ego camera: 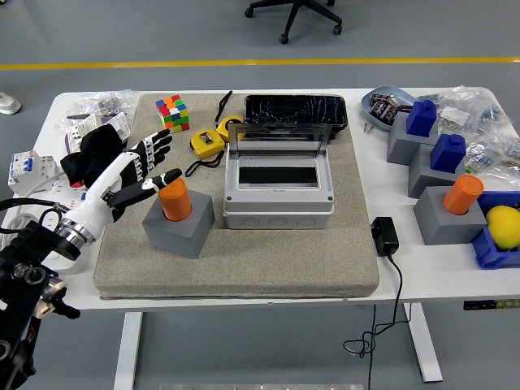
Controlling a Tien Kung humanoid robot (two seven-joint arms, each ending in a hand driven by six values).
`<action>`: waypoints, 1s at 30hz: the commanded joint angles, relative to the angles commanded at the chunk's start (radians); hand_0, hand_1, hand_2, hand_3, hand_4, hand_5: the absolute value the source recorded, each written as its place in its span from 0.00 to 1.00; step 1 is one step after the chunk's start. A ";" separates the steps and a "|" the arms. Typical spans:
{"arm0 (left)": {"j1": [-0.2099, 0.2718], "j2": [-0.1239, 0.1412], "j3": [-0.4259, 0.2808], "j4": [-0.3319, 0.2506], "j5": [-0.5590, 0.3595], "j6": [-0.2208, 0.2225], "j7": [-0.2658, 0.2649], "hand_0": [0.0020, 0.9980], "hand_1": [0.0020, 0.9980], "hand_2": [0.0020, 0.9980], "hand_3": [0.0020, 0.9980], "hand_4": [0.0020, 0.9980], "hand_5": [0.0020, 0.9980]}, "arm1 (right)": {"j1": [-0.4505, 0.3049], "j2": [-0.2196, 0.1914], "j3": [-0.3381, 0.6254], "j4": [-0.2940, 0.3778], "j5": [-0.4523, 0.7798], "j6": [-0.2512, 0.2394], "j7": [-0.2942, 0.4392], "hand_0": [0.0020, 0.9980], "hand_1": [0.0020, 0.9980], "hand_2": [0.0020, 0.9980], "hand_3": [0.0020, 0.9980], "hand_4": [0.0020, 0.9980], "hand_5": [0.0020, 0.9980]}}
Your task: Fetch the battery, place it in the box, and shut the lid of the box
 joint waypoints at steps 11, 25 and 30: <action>-0.007 -0.009 0.065 0.019 0.003 0.065 -0.015 1.00 1.00 1.00 1.00 1.00 0.44 | 0.004 0.001 0.006 0.000 -0.002 0.002 0.002 1.00 0.93 0.89 0.90 1.00 1.00; -0.001 -0.015 0.091 0.076 -0.039 0.120 -0.056 1.00 1.00 1.00 1.00 1.00 0.29 | 0.003 -0.001 0.010 0.000 -0.008 0.007 0.002 1.00 0.93 0.89 0.89 1.00 1.00; 0.007 -0.019 0.101 0.089 -0.088 0.116 -0.062 1.00 1.00 1.00 1.00 1.00 0.30 | 0.003 -0.002 0.005 0.000 -0.006 0.008 0.001 1.00 0.93 0.89 0.88 1.00 1.00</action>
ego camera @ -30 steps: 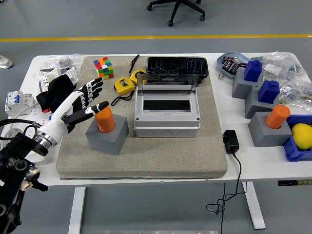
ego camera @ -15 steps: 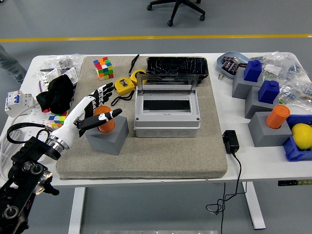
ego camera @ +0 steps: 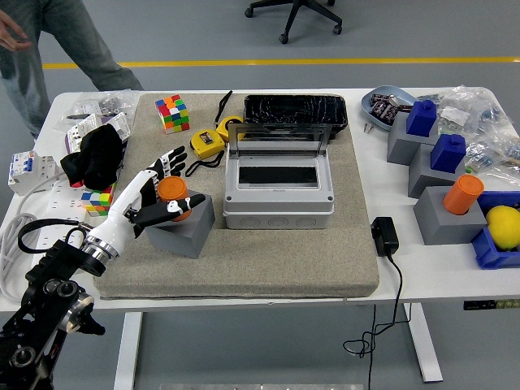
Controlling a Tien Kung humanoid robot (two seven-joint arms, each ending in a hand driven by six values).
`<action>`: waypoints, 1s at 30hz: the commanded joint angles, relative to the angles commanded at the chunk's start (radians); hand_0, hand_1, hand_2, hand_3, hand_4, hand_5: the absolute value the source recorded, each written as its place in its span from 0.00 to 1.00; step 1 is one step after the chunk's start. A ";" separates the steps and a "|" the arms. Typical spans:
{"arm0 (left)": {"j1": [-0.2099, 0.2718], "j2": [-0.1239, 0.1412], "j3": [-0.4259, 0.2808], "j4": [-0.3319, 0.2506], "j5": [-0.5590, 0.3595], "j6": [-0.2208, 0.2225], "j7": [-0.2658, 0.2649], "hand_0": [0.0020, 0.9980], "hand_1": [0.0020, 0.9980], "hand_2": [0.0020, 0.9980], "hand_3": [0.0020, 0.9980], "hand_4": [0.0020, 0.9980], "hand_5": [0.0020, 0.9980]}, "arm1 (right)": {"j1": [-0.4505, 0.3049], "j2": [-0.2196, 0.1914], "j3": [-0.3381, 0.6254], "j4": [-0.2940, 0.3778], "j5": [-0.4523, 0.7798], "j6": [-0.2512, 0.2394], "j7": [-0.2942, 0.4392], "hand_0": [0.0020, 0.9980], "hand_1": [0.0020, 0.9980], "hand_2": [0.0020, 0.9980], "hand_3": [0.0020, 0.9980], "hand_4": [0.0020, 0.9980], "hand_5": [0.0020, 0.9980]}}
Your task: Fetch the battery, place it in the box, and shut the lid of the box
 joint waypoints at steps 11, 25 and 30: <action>0.001 -0.002 0.026 0.033 -0.019 0.080 -0.017 0.91 0.98 0.98 0.98 1.00 0.21 | -0.001 -0.002 -0.006 0.000 0.002 -0.001 -0.001 0.98 0.93 0.88 0.86 1.00 1.00; -0.009 0.000 0.049 0.021 0.036 0.173 -0.014 0.67 0.70 0.62 0.61 1.00 0.09 | 0.001 -0.001 -0.002 0.000 0.005 -0.003 0.005 0.97 0.93 0.88 0.85 1.00 1.00; -0.011 0.000 0.056 0.020 0.031 0.196 -0.014 0.66 0.69 0.59 0.58 1.00 0.11 | 0.002 -0.001 0.003 0.000 0.003 -0.004 0.006 0.96 0.93 0.88 0.85 1.00 1.00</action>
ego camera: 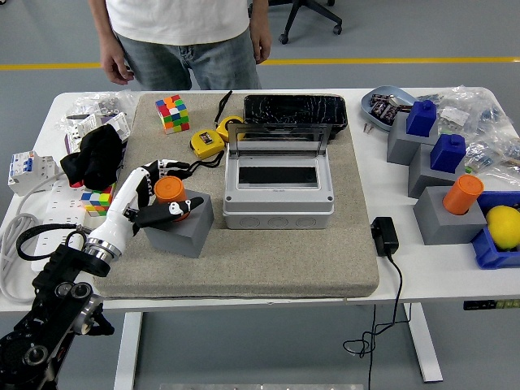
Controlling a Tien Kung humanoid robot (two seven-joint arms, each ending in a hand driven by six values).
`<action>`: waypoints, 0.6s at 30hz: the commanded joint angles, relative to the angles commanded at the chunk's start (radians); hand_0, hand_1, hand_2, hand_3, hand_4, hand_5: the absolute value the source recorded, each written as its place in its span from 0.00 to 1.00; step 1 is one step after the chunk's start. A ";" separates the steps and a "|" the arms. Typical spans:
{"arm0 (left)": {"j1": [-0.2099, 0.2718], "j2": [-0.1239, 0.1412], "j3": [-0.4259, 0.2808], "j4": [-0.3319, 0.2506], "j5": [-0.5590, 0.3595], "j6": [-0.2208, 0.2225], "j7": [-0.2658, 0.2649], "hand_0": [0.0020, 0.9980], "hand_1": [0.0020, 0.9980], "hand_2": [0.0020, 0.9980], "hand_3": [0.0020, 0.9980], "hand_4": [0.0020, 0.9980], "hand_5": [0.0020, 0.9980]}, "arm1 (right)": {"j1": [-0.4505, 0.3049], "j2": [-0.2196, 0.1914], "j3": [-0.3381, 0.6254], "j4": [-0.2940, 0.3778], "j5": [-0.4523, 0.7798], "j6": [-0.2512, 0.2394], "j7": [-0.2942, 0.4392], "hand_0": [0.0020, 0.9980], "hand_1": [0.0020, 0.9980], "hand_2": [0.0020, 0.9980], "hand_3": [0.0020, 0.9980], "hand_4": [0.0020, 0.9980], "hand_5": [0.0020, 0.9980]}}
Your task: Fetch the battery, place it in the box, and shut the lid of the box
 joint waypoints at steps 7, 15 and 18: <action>0.001 -0.001 0.004 0.000 -0.007 0.005 0.001 0.64 0.68 0.55 0.55 1.00 0.12 | 0.000 -0.001 -0.001 0.000 0.001 -0.001 0.000 0.96 0.93 0.88 0.85 1.00 1.00; -0.001 -0.004 0.032 -0.013 -0.066 0.017 -0.005 0.64 0.67 0.55 0.54 1.00 0.12 | 0.002 0.000 -0.001 0.000 -0.001 -0.001 0.000 0.95 0.92 0.88 0.84 1.00 1.00; -0.001 -0.005 0.039 -0.021 -0.077 0.018 -0.007 0.64 0.67 0.55 0.54 1.00 0.12 | 0.003 -0.001 0.000 0.000 -0.002 -0.001 0.000 0.95 0.92 0.88 0.84 1.00 1.00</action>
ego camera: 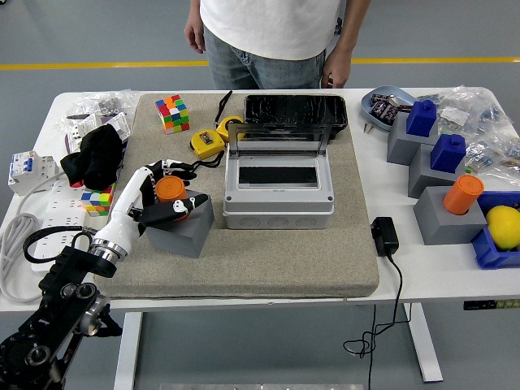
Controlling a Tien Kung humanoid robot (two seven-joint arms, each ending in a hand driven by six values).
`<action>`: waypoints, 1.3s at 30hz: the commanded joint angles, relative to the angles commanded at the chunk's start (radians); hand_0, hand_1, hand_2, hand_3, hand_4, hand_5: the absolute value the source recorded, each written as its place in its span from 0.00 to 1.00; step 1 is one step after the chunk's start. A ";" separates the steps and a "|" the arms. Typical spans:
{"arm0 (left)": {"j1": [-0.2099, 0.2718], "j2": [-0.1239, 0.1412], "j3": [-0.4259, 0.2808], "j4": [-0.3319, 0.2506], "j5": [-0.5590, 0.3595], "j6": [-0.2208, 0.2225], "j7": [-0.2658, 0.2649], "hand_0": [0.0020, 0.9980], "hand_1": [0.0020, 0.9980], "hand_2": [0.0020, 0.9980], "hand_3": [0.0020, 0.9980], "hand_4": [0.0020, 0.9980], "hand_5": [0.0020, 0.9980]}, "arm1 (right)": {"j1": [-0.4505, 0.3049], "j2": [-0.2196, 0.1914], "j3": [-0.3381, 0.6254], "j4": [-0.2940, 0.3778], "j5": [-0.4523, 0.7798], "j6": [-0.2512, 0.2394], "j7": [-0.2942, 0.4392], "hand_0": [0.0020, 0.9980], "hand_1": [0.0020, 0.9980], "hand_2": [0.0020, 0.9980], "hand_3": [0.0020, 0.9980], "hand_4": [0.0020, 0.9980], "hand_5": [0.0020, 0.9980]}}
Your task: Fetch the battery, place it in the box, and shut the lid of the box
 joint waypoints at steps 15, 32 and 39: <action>0.003 0.001 0.052 0.001 -0.023 0.015 -0.001 0.61 0.62 0.49 0.50 1.00 0.10 | 0.000 -0.001 -0.002 0.000 0.001 -0.001 0.000 0.95 0.92 0.88 0.84 1.00 1.00; 0.000 -0.005 0.059 -0.003 -0.008 0.099 -0.006 0.15 0.30 0.24 0.19 1.00 0.09 | -0.003 -0.002 -0.009 0.000 0.000 -0.006 -0.001 0.94 0.92 0.88 0.84 1.00 1.00; -0.007 -0.010 0.061 -0.003 -0.020 0.147 -0.014 0.04 0.06 0.09 0.09 1.00 0.06 | -0.002 -0.002 -0.009 0.000 0.002 -0.007 0.001 0.94 0.92 0.87 0.84 1.00 1.00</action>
